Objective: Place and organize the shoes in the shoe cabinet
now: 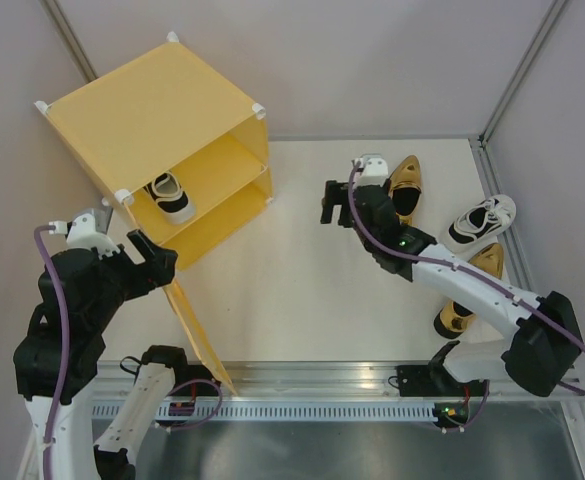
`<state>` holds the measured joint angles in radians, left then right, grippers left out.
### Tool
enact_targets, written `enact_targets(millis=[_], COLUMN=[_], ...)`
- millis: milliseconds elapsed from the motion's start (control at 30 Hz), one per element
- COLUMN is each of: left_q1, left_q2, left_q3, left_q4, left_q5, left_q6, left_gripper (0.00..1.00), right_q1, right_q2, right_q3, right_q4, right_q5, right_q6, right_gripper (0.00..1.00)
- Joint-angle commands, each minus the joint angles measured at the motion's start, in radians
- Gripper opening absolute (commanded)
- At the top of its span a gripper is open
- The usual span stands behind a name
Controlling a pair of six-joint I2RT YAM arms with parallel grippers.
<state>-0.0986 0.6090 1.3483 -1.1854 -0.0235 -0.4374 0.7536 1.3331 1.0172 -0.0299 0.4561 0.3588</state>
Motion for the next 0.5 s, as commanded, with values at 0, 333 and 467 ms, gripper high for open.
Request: enact_targets(millis=[0, 333, 467], left_q1=[0.0, 0.0, 0.0], left_q2=[0.005, -0.035, -0.041], left_q3=[-0.002, -0.037, -0.034], left_q4=[0.038, 0.05, 0.053], left_q5=[0.004, 0.019, 0.045], left_q6=[-0.014, -0.004, -0.011], left_gripper=[0.92, 0.92, 0.92], right_q1=[-0.132, -0.585, -0.726], right_q2=[-0.071, -0.048, 0.001], right_q3=[-0.019, -0.101, -0.108], right_q4=[-0.119, -0.127, -0.12], right_q5=[0.122, 0.118, 0.104], right_q6=[0.06, 0.192, 0.241], right_gripper=[0.98, 0.98, 0.98])
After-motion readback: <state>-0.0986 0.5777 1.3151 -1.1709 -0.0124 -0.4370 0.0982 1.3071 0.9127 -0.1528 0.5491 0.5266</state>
